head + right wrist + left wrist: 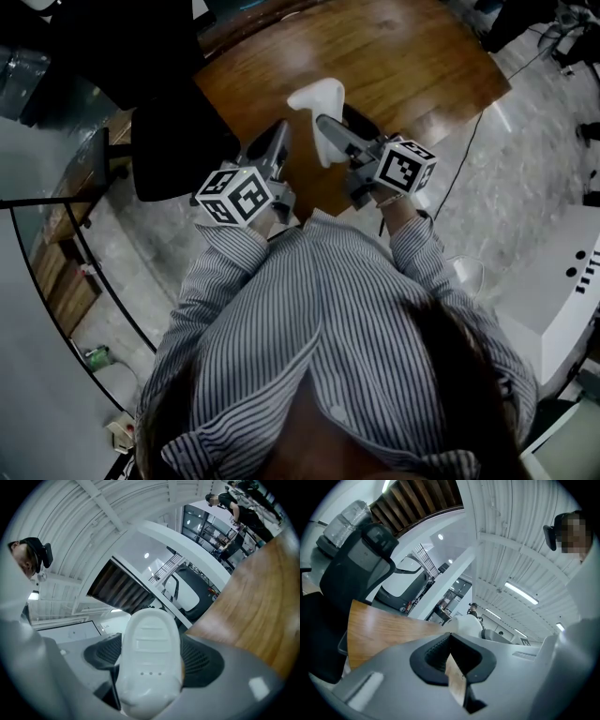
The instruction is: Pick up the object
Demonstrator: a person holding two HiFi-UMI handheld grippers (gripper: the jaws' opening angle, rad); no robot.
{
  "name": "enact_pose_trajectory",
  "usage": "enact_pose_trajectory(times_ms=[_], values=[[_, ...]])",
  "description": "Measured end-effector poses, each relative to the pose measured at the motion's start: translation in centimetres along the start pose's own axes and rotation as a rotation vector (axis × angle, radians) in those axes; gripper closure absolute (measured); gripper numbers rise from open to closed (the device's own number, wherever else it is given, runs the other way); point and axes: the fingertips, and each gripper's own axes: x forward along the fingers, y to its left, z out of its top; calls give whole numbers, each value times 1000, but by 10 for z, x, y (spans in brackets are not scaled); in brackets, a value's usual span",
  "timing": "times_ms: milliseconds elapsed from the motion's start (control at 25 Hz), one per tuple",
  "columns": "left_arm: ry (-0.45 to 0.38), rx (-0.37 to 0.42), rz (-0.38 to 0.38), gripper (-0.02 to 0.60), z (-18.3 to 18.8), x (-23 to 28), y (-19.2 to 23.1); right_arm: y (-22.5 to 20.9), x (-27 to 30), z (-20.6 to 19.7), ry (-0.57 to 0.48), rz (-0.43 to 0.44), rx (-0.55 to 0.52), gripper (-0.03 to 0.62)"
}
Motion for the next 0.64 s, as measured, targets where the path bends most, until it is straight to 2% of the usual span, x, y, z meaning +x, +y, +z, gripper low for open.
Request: enact_pose_trajectory(times_ms=[440,640], values=[[18,-16,-15,578,10,3,-9,4,6,6,25,-25,3,197],[14,-18,-17,578,-8,2,-14,-4,-9,-5,24,-24,6,198]])
